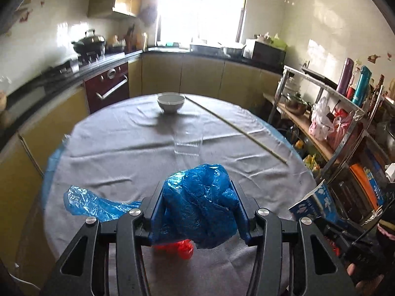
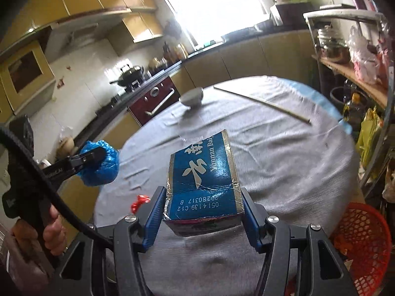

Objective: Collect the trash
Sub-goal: 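Carry the blue-white box and blue bag toward the red basket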

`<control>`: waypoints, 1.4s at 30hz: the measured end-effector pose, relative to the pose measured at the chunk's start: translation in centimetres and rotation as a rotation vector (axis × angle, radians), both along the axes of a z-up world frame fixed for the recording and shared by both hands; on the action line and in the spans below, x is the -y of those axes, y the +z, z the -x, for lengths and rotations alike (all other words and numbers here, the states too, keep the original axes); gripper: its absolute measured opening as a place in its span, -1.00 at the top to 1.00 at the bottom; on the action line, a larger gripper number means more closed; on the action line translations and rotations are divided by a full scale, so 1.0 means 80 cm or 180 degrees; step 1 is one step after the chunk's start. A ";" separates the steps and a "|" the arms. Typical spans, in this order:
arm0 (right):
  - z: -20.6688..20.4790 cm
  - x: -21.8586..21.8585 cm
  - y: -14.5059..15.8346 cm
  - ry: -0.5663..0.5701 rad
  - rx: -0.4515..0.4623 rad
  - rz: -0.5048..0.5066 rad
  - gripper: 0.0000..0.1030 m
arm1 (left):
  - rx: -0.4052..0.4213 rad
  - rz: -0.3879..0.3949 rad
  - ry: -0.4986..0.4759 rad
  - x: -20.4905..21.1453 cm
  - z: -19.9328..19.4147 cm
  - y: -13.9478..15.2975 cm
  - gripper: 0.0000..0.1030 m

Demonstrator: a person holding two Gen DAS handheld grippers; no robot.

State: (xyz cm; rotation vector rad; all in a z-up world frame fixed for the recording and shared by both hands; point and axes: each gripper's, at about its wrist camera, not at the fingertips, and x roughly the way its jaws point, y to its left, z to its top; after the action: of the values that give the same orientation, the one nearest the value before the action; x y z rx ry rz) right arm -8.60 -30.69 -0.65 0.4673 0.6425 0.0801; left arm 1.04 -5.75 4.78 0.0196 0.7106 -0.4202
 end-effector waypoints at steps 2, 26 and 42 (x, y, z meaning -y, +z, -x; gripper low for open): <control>0.015 0.004 0.012 -0.0025 0.0075 0.0001 -0.18 | 0.0043 -0.0009 -0.0026 0.003 0.013 0.008 0.00; 0.104 0.070 0.001 -0.0441 0.0039 -0.0078 -0.18 | 0.0319 -0.0553 -0.0218 0.072 0.107 -0.001 0.00; 0.118 0.081 -0.018 -0.0489 -0.0045 -0.0193 -0.18 | 0.0270 -0.0820 -0.0389 0.108 0.127 -0.025 0.00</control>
State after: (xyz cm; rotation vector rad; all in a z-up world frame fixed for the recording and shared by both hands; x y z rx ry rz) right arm -18.03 -37.16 -2.07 0.5749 0.6172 -0.0494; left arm -9.09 -14.39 2.80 0.3234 0.6780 -0.4397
